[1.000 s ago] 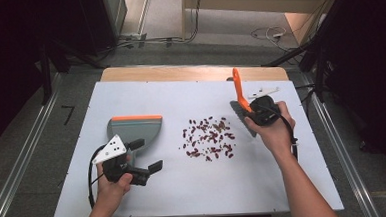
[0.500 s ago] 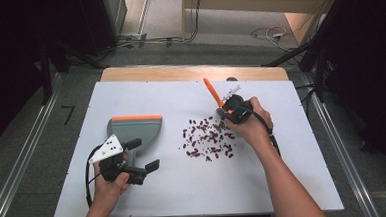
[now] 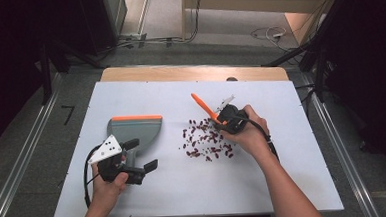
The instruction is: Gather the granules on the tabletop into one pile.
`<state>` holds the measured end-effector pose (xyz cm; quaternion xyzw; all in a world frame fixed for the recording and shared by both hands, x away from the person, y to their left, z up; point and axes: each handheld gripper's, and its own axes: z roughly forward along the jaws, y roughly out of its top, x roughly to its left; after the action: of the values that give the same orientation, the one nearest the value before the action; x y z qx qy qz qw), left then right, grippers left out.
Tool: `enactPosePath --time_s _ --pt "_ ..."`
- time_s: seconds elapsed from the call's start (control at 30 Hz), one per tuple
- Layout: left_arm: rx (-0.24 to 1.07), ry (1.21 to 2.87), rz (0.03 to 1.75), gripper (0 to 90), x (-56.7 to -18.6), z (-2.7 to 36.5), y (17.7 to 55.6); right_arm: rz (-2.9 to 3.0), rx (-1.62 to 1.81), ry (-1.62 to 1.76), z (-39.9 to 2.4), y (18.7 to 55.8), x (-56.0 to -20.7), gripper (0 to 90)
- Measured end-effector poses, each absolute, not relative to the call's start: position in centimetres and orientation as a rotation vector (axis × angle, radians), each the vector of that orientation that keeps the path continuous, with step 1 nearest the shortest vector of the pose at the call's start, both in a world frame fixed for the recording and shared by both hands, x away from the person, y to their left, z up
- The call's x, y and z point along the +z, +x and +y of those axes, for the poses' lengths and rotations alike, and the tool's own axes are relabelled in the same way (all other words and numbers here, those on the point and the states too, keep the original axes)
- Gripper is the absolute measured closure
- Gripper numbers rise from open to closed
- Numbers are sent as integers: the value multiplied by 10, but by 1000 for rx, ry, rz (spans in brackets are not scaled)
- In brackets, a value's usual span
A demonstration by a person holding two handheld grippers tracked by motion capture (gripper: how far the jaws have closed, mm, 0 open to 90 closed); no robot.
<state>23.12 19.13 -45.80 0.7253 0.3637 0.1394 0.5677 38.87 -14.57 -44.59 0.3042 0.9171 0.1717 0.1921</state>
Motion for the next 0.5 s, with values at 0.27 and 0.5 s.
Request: enactPosePath --time_s 0.27,0.5 --pt "325 1694 862 6 -459 191 233 2601 497 804 -146 374 -449 683" --pt "322 1698 863 6 -459 189 234 2631 493 736 -144 360 -449 682"
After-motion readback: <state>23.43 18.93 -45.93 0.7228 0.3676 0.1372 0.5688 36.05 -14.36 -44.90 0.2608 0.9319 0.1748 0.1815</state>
